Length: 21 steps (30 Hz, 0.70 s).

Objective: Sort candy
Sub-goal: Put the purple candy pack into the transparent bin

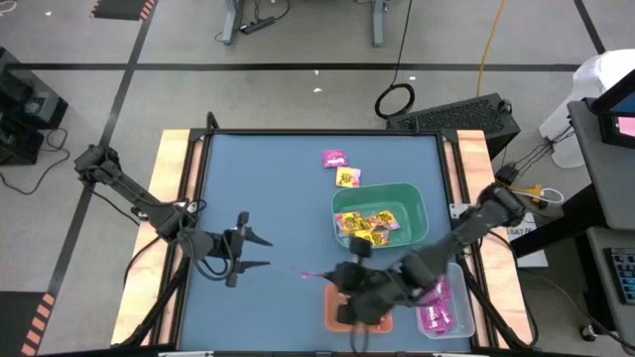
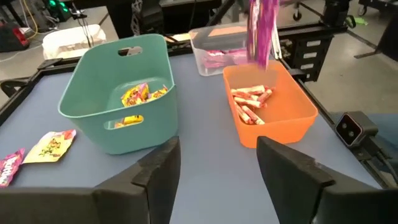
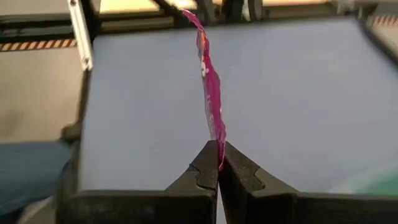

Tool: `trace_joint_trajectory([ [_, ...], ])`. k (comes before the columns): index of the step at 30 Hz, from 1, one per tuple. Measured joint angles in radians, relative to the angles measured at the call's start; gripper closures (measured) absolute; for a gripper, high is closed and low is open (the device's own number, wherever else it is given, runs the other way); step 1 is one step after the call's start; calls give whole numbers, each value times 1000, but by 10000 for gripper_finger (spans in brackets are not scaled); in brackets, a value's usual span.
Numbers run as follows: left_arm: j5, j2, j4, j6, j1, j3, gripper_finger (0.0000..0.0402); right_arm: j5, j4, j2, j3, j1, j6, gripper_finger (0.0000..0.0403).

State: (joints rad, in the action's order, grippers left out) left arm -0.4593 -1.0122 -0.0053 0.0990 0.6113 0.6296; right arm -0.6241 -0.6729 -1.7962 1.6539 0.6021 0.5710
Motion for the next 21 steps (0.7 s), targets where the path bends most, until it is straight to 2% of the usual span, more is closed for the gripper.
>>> trace_joint_trajectory([
  [3,4,-19,0,0,-1,0,185,24,-143,45,0,55,163,403],
  [8,5,-78,30,-2,-13,0,185,141,-371,95,0,138,452,403],
  [15,8,-184,79,-2,-35,0,184,360,-627,104,0,235,712,403],
  [21,11,-239,111,-2,-47,0,184,421,-776,103,0,295,904,403],
])
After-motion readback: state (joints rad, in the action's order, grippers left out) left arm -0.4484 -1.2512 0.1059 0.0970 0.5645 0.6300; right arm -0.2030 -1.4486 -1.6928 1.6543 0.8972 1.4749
